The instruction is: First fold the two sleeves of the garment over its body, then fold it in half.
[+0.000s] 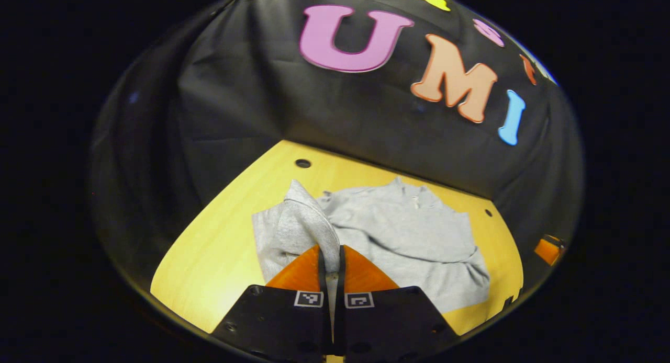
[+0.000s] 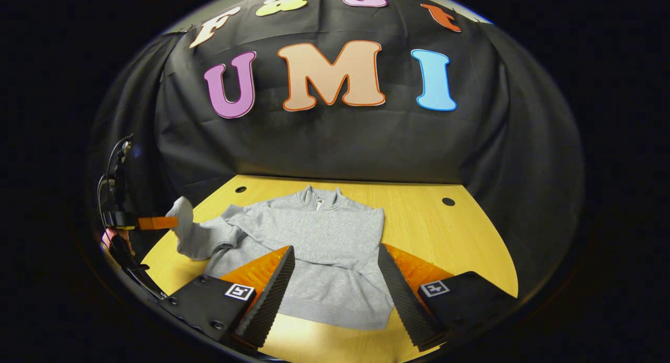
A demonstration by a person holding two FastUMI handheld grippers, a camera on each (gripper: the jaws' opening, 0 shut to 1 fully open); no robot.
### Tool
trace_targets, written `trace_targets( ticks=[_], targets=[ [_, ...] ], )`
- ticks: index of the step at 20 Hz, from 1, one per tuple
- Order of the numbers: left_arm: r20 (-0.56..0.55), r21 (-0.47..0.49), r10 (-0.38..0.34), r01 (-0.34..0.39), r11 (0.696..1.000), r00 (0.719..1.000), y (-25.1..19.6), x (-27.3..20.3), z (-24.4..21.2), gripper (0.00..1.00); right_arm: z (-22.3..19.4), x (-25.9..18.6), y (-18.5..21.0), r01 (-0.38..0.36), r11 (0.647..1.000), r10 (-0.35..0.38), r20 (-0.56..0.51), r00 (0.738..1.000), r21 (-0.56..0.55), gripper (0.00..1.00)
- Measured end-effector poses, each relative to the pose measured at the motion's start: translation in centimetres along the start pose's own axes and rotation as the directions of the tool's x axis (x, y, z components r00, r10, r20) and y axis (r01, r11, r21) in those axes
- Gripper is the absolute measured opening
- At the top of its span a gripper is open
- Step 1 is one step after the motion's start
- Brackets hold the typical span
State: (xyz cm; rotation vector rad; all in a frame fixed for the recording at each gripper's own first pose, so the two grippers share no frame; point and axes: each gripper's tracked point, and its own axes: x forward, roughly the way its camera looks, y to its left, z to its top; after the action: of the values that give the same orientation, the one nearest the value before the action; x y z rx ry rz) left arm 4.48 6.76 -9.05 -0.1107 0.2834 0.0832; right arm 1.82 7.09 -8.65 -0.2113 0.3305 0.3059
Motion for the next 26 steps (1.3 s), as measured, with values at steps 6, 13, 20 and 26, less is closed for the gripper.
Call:
trace_targets(
  ticks=[6,13,20,26],
  targets=[
    [0.021,0.067,-0.196,0.194,0.979,0.98,-11.8,2.7,2.7,0.0,-1.0,-0.6,-2.0,0.024,1.0,-0.024,-0.011,1.0,0.017,0.99],
    [0.001,0.15,-0.351,0.347,0.926,0.936,-23.0,5.9,3.5,0.0,-2.8,-1.0,-4.8,0.066,0.996,-0.063,-0.047,0.997,0.056,0.96],
    [-0.053,0.235,-0.482,0.48,0.845,0.875,-34.2,10.6,2.2,0.0,-3.7,-0.5,-8.4,0.11,0.99,-0.103,-0.074,0.992,0.092,0.99],
    [-0.11,0.274,-0.5,0.51,0.815,0.859,-39.2,15.7,-0.6,0.0,-5.2,0.2,-9.3,0.106,0.982,-0.09,-0.105,0.99,0.157,0.99]
  ],
)
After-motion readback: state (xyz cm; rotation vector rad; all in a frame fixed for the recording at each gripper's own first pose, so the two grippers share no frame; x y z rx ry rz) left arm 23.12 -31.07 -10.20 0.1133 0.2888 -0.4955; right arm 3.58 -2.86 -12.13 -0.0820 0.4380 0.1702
